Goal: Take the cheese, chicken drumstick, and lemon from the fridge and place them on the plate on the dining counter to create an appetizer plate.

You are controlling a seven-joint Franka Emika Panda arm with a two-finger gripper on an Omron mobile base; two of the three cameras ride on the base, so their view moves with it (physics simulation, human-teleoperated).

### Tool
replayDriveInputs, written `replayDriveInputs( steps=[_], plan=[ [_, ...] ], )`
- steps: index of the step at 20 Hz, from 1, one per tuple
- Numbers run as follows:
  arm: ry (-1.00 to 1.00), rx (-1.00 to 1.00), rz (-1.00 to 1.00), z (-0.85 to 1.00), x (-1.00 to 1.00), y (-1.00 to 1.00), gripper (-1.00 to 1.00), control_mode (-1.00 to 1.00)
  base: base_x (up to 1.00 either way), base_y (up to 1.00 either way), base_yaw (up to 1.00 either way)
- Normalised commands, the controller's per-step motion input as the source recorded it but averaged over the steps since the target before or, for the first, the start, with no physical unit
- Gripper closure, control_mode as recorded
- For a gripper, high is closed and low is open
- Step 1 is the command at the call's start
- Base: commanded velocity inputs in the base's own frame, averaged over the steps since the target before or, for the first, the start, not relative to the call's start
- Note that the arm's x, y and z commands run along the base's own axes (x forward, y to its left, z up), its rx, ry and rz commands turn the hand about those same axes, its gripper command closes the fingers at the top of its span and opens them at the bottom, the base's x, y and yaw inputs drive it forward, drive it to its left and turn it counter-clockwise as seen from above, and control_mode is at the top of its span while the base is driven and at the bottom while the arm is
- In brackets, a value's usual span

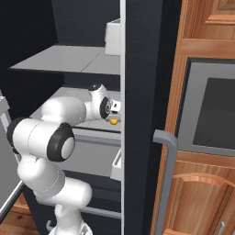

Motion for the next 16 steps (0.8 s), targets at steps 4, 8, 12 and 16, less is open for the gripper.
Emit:
replayDriveInputs(
  steps=[4,8,12,16],
  plan=[
    [0.0,0.0,0.0,-0.08,-0.01,0.0,1.0,-1.0,0.0,0.0,0.0],
    [-0.1,0.0,0.0,0.23,-0.48,0.16,1.0,-1.0,0.0,0.0,0.0],
    [-0.22,0.0,0.0,0.83,-0.97,0.46,1.0,-1.0,0.0,0.0,0.0],
    [-0.13,0.01,0.0,1.0,-1.0,0.49,1.0,-1.0,0.0,0.0,0.0]
  ],
)
